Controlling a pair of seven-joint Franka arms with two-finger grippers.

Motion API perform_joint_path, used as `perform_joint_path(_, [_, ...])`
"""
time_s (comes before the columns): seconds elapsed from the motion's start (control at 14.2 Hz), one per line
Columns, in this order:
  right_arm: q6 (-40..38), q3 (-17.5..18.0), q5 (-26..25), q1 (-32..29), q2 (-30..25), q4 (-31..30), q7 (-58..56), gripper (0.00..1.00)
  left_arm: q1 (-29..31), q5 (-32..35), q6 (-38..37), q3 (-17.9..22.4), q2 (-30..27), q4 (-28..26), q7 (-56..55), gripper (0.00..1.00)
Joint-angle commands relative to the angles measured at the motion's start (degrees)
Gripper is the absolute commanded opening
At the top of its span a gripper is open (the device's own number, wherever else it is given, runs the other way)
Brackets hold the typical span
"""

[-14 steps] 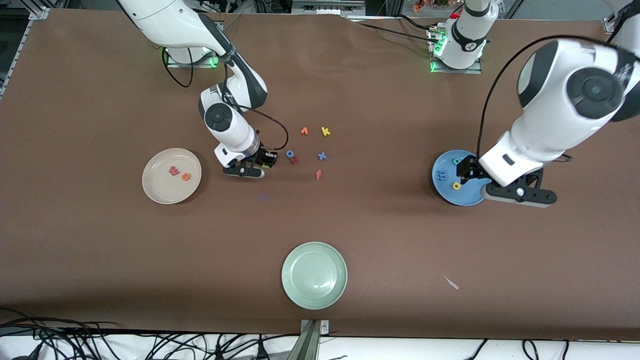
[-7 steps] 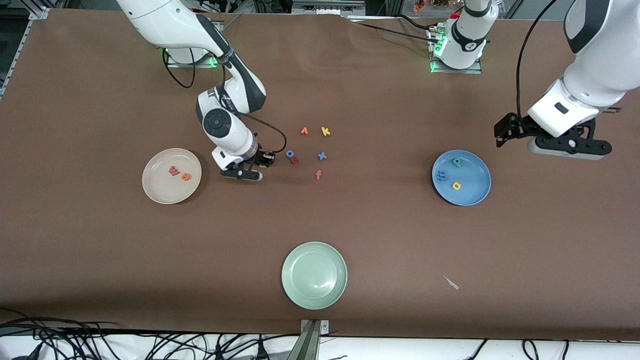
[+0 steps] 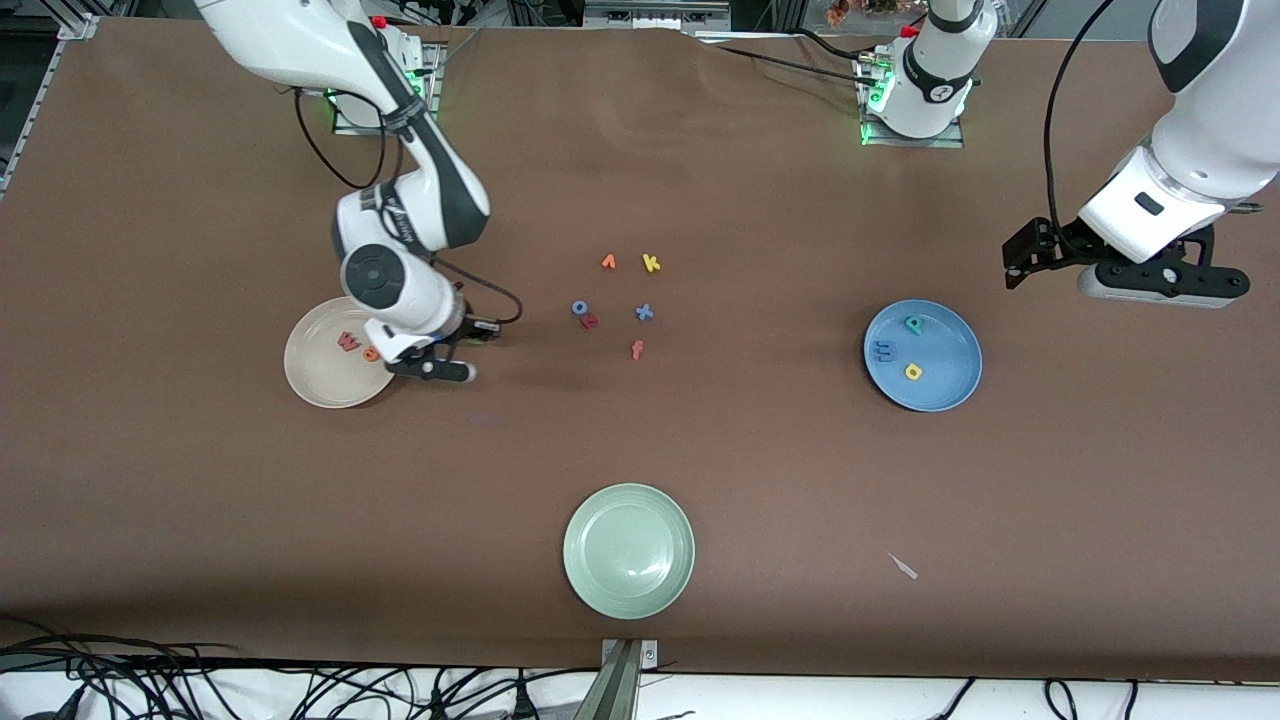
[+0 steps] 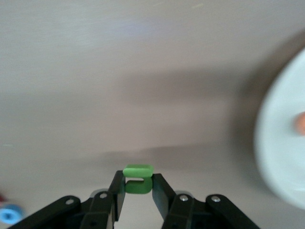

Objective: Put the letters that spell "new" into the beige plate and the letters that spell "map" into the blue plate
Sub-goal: 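Place the green c on the beige plate with the right gripper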

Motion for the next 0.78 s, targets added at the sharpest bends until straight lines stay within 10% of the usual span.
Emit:
perform_joint_path(0.0, [-5.37, -5.85, -0.46, -0.08, -2.42, -0.43, -10.75, 0.12, 0.27, -1.68, -1.29, 0.22, 0.64, 3.06, 1.18, 1.0])
perform_joint_path(0.35, [-8.11, -13.95, -0.37, -0.17, -2.16, -0.43, -22.47, 0.18, 5.98, -1.41, -1.82, -5.58, 1.69, 4.64, 1.09, 1.0])
perform_joint_path(0.49, [-7.85, -14.23, 0.15, -0.43, -1.72, -0.43, -22.66, 0.98, 6.07, -1.42, -1.82, -5.58, 1.69, 4.64, 1.09, 1.0])
perform_joint_path(0.71, [-8.29, -14.23, 0.24, -0.6, -1.72, 1.4, -22.57, 1.0, 5.99, -1.5, -2.17, -5.58, 1.87, 4.64, 1.27, 1.0])
